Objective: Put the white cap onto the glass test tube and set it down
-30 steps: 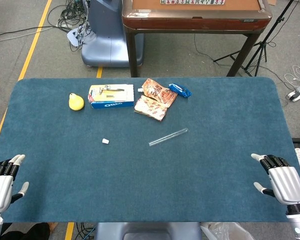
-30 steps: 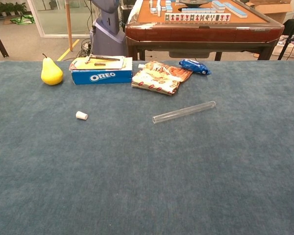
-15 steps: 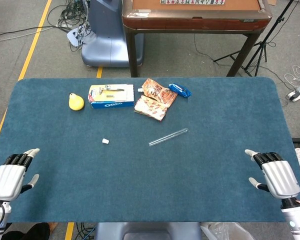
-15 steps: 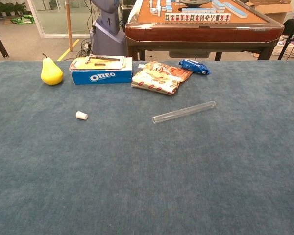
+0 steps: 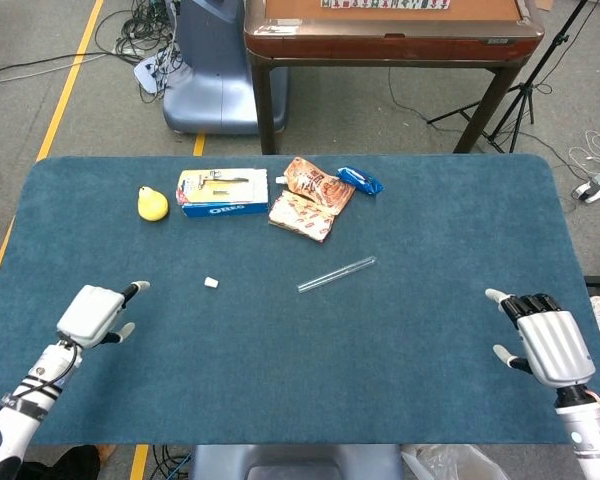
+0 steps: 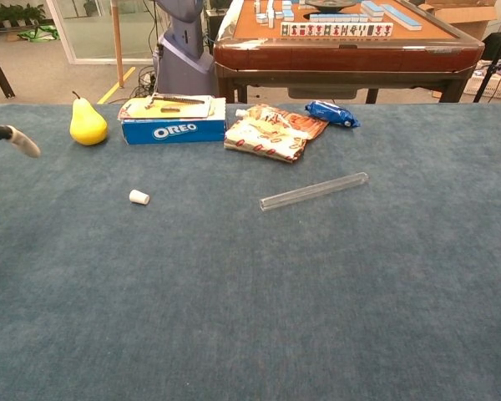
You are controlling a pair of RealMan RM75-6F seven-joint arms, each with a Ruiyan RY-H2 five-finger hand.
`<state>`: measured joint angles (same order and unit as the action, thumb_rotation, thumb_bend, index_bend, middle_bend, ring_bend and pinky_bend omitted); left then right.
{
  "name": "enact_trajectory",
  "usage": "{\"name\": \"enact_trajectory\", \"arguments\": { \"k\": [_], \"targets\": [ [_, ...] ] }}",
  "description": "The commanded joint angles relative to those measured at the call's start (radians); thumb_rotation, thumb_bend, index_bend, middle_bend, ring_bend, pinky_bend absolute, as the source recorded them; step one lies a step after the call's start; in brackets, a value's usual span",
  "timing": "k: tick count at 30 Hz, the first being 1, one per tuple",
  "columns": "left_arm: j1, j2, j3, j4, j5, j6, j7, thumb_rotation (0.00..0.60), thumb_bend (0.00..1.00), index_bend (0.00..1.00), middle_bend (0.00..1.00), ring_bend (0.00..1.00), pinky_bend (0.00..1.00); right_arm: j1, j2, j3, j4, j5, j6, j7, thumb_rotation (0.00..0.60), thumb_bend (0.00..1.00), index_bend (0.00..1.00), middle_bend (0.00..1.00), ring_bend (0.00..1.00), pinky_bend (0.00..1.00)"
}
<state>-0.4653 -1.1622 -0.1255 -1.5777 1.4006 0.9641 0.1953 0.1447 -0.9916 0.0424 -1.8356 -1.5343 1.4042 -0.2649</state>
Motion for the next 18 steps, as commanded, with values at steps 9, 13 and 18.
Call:
{"name": "enact_trajectory", "arguments": {
  "k": [9, 13, 18],
  "targets": [
    [-0.205, -0.119, -0.027, 0.1, -0.289, -0.267, 0.131, 0.6, 0.29, 0.14, 0.98, 1.0, 1.0, -0.009, 0.011, 0.005, -0.002, 0.022, 0.009, 0.002, 0.6, 0.13, 0.25, 0.4, 0.36, 0.33],
    [-0.25, -0.157, -0.023, 0.136, -0.373, -0.309, 0.152, 0.6, 0.29, 0.13, 0.98, 1.0, 1.0, -0.012, 0.01, 0.002, 0.006, 0.023, 0.01, 0.012, 0.6, 0.13, 0.25, 0.4, 0.36, 0.33],
    [-0.286, -0.184, -0.009, 0.164, -0.429, -0.335, 0.161, 0.6, 0.29, 0.13, 0.98, 1.0, 1.0, -0.017, 0.009, 0.0, 0.015, 0.028, 0.011, 0.025, 0.6, 0.13, 0.25, 0.4, 0.36, 0.33]
  ]
}}
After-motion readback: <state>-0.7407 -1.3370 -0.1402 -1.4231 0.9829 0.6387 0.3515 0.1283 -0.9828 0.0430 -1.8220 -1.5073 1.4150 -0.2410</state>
